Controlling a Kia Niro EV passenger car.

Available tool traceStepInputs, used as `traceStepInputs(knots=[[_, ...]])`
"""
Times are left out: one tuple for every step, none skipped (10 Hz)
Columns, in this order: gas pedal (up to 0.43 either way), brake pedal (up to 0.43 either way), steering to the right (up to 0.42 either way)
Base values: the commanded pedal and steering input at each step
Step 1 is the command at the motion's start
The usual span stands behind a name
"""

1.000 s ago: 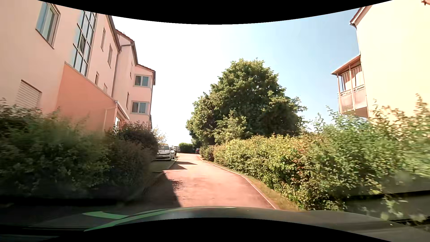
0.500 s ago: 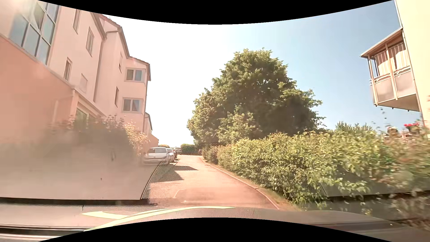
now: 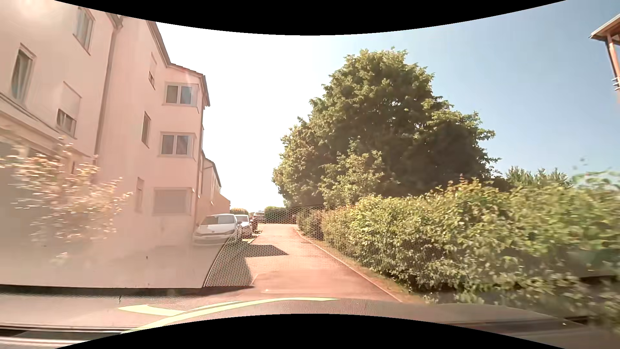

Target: Follow the waypoints while adhering to traffic rules and regulations

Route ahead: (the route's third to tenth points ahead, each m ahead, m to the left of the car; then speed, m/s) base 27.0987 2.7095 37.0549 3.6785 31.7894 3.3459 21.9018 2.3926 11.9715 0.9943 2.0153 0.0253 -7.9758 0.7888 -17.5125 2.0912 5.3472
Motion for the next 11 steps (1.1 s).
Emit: traceStepInputs(knots=[[0.24, 0.0, -0.073], [0.24, 0.0, -0.069], [0.24, 0.0, -0.063], [0.24, 0.0, -0.061], [0.228, 0.0, -0.059], [0.228, 0.0, -0.059], [0.22, 0.0, -0.059], [0.22, 0.0, -0.054], [0.22, 0.0, -0.047], [0.189, 0.0, -0.039], [0.177, 0.0, -0.03]])
